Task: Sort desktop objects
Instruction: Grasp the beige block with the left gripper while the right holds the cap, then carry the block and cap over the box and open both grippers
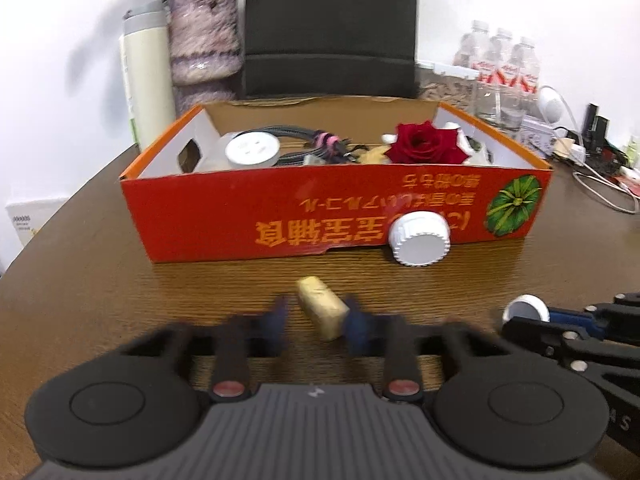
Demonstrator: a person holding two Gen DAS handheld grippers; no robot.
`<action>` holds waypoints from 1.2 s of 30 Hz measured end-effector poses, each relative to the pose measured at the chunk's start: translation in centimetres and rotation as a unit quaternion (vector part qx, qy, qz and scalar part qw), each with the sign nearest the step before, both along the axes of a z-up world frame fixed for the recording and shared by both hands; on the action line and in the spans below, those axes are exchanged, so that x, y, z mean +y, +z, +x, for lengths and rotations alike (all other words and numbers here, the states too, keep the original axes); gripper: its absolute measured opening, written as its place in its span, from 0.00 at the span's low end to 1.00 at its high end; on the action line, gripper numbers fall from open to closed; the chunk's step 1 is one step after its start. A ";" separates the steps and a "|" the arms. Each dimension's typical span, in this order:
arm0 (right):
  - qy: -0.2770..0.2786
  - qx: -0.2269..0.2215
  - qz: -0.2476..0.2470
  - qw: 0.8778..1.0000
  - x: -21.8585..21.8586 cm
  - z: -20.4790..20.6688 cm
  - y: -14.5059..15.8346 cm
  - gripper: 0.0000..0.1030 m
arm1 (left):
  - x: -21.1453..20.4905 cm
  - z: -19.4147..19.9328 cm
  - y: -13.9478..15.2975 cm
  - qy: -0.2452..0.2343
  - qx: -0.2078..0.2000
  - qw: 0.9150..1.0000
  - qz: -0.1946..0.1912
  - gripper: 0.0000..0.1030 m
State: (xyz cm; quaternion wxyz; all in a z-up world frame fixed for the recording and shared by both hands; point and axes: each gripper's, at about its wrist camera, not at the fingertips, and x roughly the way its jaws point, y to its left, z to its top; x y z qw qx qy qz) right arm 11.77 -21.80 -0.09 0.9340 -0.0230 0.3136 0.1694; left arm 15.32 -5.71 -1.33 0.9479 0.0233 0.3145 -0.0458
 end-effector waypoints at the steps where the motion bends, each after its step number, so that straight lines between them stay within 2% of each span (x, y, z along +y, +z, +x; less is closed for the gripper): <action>1: -0.001 0.000 0.001 1.000 -0.1 0.0 0.0 0.08 | -0.1 0.0 0.0 0.000 -0.001 1.000 0.000 0.12; 8: -0.020 0.000 0.008 1.000 -0.7 -0.3 0.1 0.08 | 0.9 -0.2 0.2 0.007 -0.003 1.000 -0.025 0.12; 11: -0.035 -0.010 0.010 0.999 -1.0 -0.6 0.2 0.08 | 0.8 -0.8 0.5 0.006 -0.025 0.999 -0.020 0.12; 13: -0.042 -0.033 0.016 0.998 -1.0 -1.1 0.6 0.08 | 0.4 -1.4 0.9 -0.001 -0.048 0.999 -0.017 0.12; 16: -0.038 -0.094 0.011 0.995 -0.4 -2.4 1.3 0.08 | -0.2 -2.2 1.5 -0.012 -0.084 0.996 -0.014 0.12; 19: -0.038 -0.161 0.003 0.986 0.6 -3.5 1.9 0.08 | -0.6 -2.8 2.4 -0.014 -0.128 0.992 -0.010 0.12; 22: -0.050 -0.201 -0.003 0.978 1.5 -3.4 2.3 0.08 | -0.4 -3.0 3.0 -0.007 -0.161 0.987 -0.023 0.12; 28: -0.074 -0.234 0.003 0.969 1.9 -1.5 2.7 0.08 | -0.3 -1.5 3.5 0.003 -0.187 0.982 -0.024 0.12; 36: -0.086 -0.246 0.011 0.965 1.9 2.4 2.6 0.08 | 0.8 1.2 3.7 0.020 -0.204 0.978 -0.031 0.12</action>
